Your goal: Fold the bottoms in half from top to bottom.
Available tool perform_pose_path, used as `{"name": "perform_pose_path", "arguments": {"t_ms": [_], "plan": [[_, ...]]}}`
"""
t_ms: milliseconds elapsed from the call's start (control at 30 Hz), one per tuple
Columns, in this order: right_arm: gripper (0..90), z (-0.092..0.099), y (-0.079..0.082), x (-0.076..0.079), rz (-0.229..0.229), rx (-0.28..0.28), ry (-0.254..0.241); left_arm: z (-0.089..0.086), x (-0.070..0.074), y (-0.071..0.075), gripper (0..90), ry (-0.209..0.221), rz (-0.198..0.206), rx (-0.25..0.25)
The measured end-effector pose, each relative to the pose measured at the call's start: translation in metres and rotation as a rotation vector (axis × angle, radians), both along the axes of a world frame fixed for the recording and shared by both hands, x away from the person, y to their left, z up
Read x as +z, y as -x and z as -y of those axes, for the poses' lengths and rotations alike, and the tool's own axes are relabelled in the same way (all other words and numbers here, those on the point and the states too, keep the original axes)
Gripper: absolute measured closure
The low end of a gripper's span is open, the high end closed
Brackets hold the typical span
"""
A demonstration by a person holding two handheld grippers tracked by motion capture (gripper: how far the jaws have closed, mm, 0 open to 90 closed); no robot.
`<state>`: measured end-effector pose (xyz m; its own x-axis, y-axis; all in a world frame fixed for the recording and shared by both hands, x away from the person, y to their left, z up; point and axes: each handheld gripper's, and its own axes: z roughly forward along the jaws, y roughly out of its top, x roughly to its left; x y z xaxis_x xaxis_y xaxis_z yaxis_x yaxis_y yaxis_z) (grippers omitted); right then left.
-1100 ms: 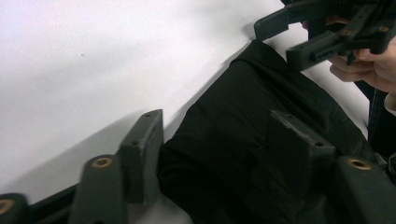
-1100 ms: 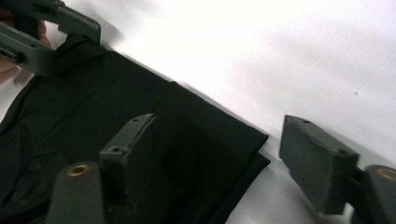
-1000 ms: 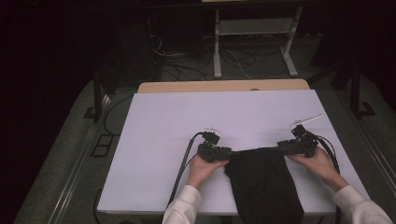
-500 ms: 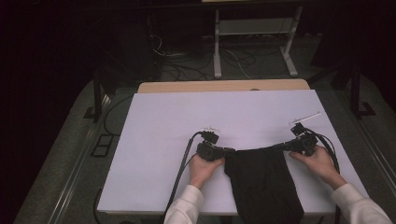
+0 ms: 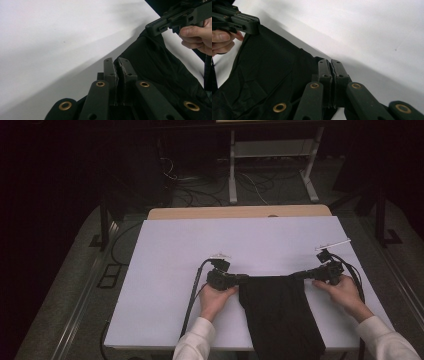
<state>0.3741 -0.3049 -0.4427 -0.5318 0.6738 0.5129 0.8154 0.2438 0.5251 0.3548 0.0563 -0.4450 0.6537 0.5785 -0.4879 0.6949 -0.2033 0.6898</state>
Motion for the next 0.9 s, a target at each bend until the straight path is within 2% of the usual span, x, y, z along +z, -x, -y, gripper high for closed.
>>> {"name": "perform_pose_path", "arguments": {"t_ms": [267, 700, 900], "plan": [[86.1, -0.009, -0.013, 0.004, -0.008, 0.021, -0.007, -0.007, 0.006, -0.001, 84.3, -0.012, 0.019, 0.022], [86.0, -0.036, -0.032, 0.020, 0.016, 0.043, -0.032, -0.031, 0.026, -0.009, 84.3, -0.043, 0.075, 0.059], [86.0, -0.047, -0.040, 0.024, 0.023, 0.046, -0.036, -0.041, 0.032, -0.015, 84.3, -0.052, 0.085, 0.069]]}}
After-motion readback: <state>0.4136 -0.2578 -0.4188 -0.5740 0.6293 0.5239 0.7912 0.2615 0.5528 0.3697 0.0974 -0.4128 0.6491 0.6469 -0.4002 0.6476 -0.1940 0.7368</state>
